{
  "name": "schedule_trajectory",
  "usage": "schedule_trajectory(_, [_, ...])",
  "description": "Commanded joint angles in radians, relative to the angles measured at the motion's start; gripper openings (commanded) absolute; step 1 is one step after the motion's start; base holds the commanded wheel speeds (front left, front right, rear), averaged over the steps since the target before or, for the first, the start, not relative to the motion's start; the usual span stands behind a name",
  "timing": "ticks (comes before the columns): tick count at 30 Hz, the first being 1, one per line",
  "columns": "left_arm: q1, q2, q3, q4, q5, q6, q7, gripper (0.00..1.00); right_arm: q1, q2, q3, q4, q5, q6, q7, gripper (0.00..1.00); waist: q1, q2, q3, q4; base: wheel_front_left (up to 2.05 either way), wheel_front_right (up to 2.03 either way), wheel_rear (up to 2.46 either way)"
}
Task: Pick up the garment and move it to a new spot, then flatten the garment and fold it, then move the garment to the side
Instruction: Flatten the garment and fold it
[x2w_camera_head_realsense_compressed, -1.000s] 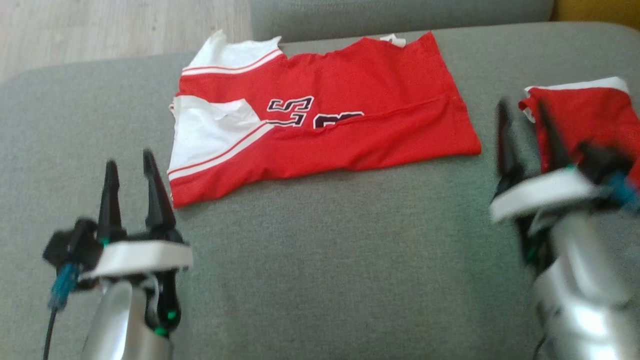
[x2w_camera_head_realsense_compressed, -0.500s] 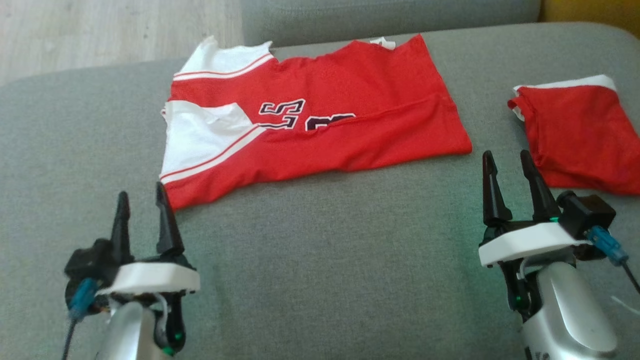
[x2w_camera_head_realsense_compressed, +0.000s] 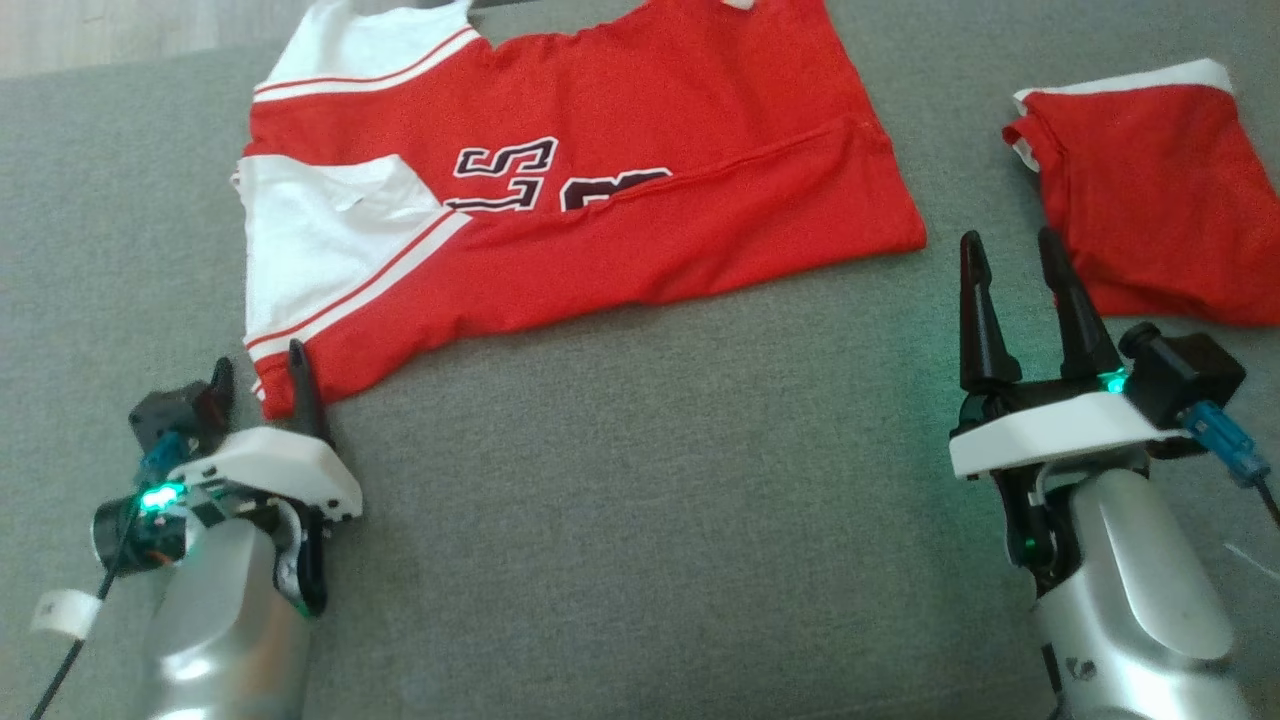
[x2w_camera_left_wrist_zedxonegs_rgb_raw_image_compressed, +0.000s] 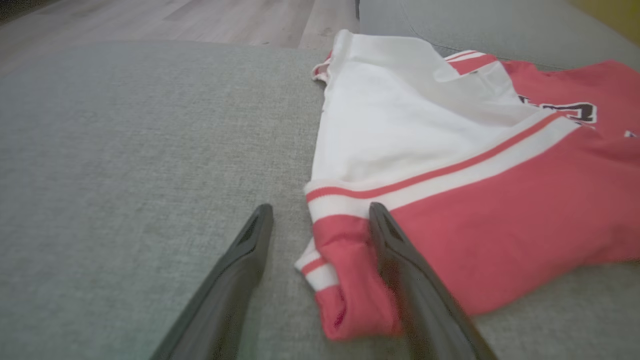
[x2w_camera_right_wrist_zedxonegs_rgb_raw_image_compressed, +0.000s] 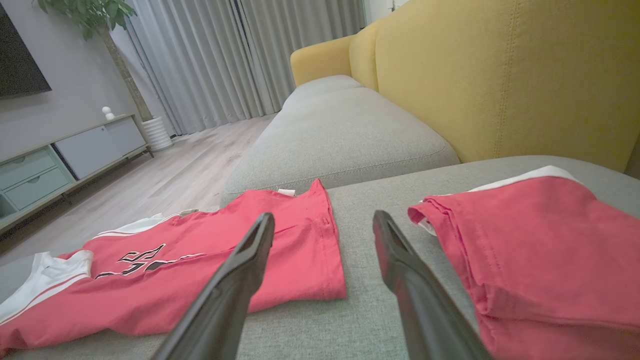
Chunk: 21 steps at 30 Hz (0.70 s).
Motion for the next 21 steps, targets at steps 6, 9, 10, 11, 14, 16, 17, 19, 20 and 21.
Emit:
schedule_trajectory(6, [-0.048,0.032,0.0,0.076,0.012,-0.012,0.046,1.0,-0.034,0.008,0.022,-0.042,0.015,-0.001,-0.011,1.0,-0.0002,0.0,0.008,-0.01,0.0,0.0,0.0])
schedule_trajectory(9, [-0.057,0.027,-0.02,0.111,0.012,-0.047,0.07,0.0,-0.037,0.008,0.02,-0.037,0.017,-0.001,-0.011,1.0,-0.0002,0.0,0.004,-0.007,0.0,0.0,0.0])
schedule_trajectory(10, [-0.06,0.026,-0.024,0.116,0.01,-0.056,0.069,0.0,-0.039,0.008,0.02,-0.033,0.016,-0.001,-0.011,1.0,-0.0002,0.0,0.001,-0.006,0.0,0.0,0.0])
schedule_trajectory(11, [-0.063,0.026,-0.024,0.117,0.007,-0.062,0.06,0.0,-0.042,0.008,0.019,-0.028,0.015,-0.001,-0.011,1.0,-0.0002,0.0,-0.001,-0.004,0.0,0.0,0.0])
schedule_trajectory(14, [-0.074,0.023,-0.018,0.103,-0.003,-0.07,0.006,0.0,-0.051,0.008,0.012,0.01,0.004,-0.001,-0.01,1.0,-0.0002,0.0,-0.01,0.005,0.0,0.0,0.0])
schedule_trajectory(16, [-0.082,0.022,-0.011,0.08,-0.011,-0.074,-0.041,0.0,-0.065,0.008,0.002,0.046,-0.011,-0.001,-0.001,1.0,-0.0002,0.0,-0.014,0.012,0.0,0.0,0.0])
schedule_trajectory(17, [-0.087,0.021,-0.008,0.063,-0.014,-0.075,-0.061,0.0,-0.073,0.008,-0.004,0.06,-0.018,-0.001,0.004,1.0,-0.0002,0.0,-0.014,0.017,0.0,0.0,0.0])
schedule_trajectory(19, [-0.095,0.019,-0.006,0.02,-0.014,-0.08,-0.09,0.0,-0.09,0.008,-0.018,0.092,-0.032,-0.001,0.024,1.0,-0.0002,0.0,-0.015,0.027,0.0,0.0,0.0])
schedule_trajectory(20, [-0.097,0.019,-0.007,-0.005,-0.012,-0.083,-0.098,0.0,-0.101,0.008,-0.026,0.109,-0.038,-0.001,0.037,1.0,-0.0002,0.0,-0.014,0.032,0.0,0.0,0.0])
schedule_trajectory(21, [-0.099,0.019,-0.007,-0.032,-0.009,-0.085,-0.104,0.0,-0.113,0.008,-0.037,0.127,-0.044,-0.001,0.051,1.0,-0.0002,0.0,-0.012,0.037,0.0,0.0,0.0])
